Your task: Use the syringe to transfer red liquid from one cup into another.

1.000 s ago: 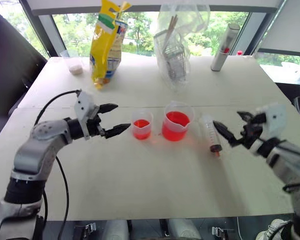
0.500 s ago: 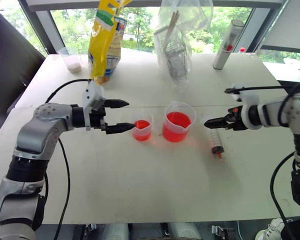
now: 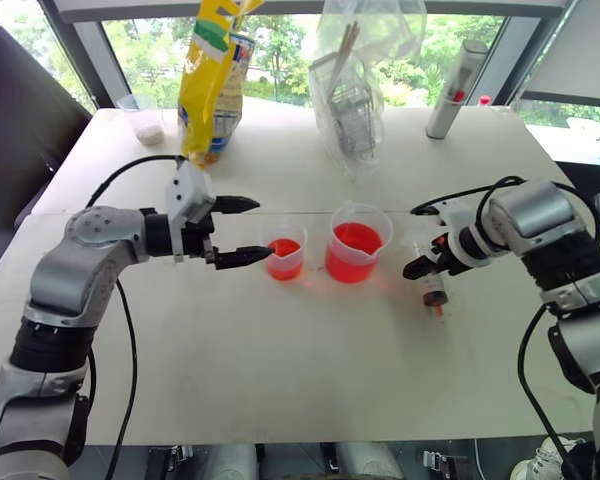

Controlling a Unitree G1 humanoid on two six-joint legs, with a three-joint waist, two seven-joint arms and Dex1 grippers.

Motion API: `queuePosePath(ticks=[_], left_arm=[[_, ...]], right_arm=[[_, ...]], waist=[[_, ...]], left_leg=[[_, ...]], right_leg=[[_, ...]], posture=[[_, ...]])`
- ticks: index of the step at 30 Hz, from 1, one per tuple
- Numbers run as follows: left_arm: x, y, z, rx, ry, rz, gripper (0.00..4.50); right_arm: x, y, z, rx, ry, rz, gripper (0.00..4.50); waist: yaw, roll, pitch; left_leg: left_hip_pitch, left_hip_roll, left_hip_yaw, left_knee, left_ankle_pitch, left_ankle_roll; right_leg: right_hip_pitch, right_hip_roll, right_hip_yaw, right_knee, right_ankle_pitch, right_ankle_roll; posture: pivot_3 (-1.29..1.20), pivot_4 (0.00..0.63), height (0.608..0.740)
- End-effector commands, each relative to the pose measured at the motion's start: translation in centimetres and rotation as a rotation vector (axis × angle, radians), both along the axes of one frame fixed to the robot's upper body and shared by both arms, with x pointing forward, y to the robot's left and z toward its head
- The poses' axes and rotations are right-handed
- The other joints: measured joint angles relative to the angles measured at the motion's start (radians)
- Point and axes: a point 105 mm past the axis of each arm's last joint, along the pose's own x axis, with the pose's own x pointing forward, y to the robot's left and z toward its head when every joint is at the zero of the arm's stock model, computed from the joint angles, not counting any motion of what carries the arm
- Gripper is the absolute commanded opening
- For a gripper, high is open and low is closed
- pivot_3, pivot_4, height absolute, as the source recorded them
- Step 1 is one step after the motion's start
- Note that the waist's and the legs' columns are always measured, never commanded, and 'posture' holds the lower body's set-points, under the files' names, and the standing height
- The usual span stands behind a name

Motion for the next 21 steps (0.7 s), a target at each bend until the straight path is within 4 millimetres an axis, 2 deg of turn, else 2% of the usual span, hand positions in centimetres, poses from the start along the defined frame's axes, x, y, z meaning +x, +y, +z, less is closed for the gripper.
queuePosePath(ticks=[1,3,4,7,10,15,17,21], left_arm=[[-0.1,0.2,1.9,-0.027,-0.088,0.025,4.5],[0.1,0.2,2.0,-0.035,-0.1,0.035,4.5],[0.2,0.2,2.1,-0.038,-0.104,0.038,4.5],[0.4,0.1,2.2,-0.045,-0.109,0.04,4.5],[0.8,0.0,2.6,-0.046,-0.122,0.036,4.5],[1.7,-0.1,3.9,-0.064,-0.148,0.024,4.5],[2.0,-0.3,4.4,-0.074,-0.155,0.01,4.5],[2.8,-0.8,5.5,-0.093,-0.17,-0.026,4.5]], right_arm=[[0.4,0.3,0.7,-0.008,-0.018,0.017,2.61],[0.4,0.4,0.7,-0.01,-0.014,0.022,1.55],[0.3,0.6,0.7,-0.009,-0.011,0.027,1.35],[0.0,0.7,0.8,-0.011,-0.011,0.034,1.33],[0.0,-0.7,1.8,-0.048,-0.07,-0.014,1.33],[-0.7,-2.6,5.7,-0.072,-0.309,-0.045,1.33],[-1.0,-2.2,7.8,-0.049,-0.454,-0.02,1.33],[-1.2,0.0,13.8,0.068,-0.892,0.028,1.33]], waist=[[0.0,0.0,0.0],[0.0,0.0,0.0],[0.0,0.0,0.0],[0.0,0.0,0.0],[0.002,0.0,0.0],[0.007,0.0,0.0],[0.005,0.0,0.0],[-0.004,0.0,0.0]], left_leg=[[0.0,0.0,0.0,0.001,0.0,0.0],[0.0,0.0,0.0,0.003,0.0,0.0],[0.0,0.0,0.0,0.004,0.0,0.0],[0.0,0.0,0.0,0.005,0.0,0.0],[0.0,0.0,0.0,0.005,0.0,0.0],[-0.001,-0.001,-0.002,0.004,0.0,0.0],[-0.001,-0.001,-0.002,0.004,0.0,0.0],[0.0,-0.001,-0.002,0.004,0.0,0.0]], right_leg=[[0.0,0.0,0.0,0.001,0.0,0.0],[0.0,0.0,0.0,0.003,0.0,0.0],[0.0,0.0,0.0,0.004,0.0,0.0],[0.001,0.0,0.0,0.004,0.0,0.0],[0.001,0.0,0.0,0.004,0.0,0.0],[0.0,0.0,-0.002,0.004,0.0,0.0],[0.001,0.0,-0.002,0.004,0.0,0.0],[0.0,0.002,-0.002,0.005,0.0,0.001]], posture=[[0.0,0.15,0.739],[0.0,0.15,0.739],[0.0,0.15,0.739],[0.0,0.15,0.739],[0.0,0.15,0.739],[0.0,0.15,0.739],[0.0,0.15,0.739],[0.0,0.15,0.739]])
